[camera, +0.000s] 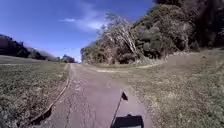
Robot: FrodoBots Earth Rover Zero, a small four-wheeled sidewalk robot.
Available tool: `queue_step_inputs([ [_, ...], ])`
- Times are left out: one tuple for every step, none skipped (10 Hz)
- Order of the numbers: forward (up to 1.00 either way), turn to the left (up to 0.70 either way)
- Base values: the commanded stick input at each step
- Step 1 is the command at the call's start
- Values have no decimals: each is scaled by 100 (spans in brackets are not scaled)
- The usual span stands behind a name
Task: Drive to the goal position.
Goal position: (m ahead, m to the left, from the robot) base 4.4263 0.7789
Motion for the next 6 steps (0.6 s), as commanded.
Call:
queue_step_inputs([
  [50,0],
  [50,0],
  [50,0],
  [50,0],
  [50,0],
  [50,0],
])
